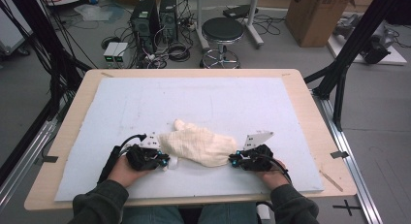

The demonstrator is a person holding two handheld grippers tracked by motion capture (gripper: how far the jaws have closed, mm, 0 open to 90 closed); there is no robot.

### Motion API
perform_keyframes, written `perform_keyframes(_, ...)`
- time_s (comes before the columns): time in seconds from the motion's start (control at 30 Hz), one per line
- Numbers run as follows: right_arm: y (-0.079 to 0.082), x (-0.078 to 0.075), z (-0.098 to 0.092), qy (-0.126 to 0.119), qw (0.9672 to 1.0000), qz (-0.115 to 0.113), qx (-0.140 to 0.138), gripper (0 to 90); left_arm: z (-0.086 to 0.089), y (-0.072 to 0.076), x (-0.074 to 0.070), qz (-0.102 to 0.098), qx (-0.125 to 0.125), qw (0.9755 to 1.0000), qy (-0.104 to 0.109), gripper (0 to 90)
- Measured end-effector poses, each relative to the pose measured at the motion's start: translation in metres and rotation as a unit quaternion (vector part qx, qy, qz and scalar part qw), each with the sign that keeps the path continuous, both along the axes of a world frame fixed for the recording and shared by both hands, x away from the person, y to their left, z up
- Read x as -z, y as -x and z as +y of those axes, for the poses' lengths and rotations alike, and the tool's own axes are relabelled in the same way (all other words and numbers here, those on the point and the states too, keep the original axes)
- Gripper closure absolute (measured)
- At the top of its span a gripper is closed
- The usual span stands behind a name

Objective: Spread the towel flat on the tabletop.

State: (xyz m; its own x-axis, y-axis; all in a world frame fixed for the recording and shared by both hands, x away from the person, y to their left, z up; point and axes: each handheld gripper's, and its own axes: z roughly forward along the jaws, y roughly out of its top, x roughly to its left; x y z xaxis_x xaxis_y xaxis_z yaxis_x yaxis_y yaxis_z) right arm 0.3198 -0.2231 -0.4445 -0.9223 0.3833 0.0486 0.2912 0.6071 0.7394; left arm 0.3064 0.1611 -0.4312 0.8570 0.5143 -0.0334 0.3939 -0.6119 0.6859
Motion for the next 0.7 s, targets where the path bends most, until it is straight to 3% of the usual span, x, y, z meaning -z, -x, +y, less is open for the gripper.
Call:
perform_keyframes(0.1, 0.001, -0.003, -0.001, 0.001, 1.0000, 0.006, -0.004, 85.8, 0.004, 0.005, -0.007, -0.010, 0.004, 0.9997, 0.021, 85.9)
perform_keyframes(0.2, 0.008, -0.015, -0.007, -0.030, 0.9995, -0.003, -0.007, 85.9, 0.014, 0.013, -0.019, -0.023, 0.003, 0.9985, 0.050, 86.1)
perform_keyframes(0.27, 0.010, -0.020, -0.009, -0.037, 0.9992, -0.010, -0.008, 85.9, 0.022, 0.018, -0.027, -0.030, -0.001, 0.9974, 0.066, 86.2)
perform_keyframes(0.3, 0.016, -0.030, -0.012, -0.047, 0.9986, -0.024, -0.009, 85.9, 0.025, 0.020, -0.031, -0.033, -0.001, 0.9969, 0.071, 86.2)
perform_keyframes(0.37, 0.019, -0.033, -0.012, -0.050, 0.9985, -0.023, -0.009, 85.9, 0.030, 0.026, -0.036, -0.040, 0.000, 0.9961, 0.079, 86.2)
perform_keyframes(0.5, 0.038, -0.040, -0.011, -0.048, 0.9981, -0.027, -0.029, 85.9, 0.035, 0.042, -0.039, -0.039, 0.013, 0.9963, 0.076, 86.1)
perform_keyframes(0.7, 0.061, -0.035, -0.004, -0.039, 0.9975, -0.008, -0.059, 85.8, 0.042, 0.067, -0.032, -0.029, 0.025, 0.9966, 0.073, 86.1)
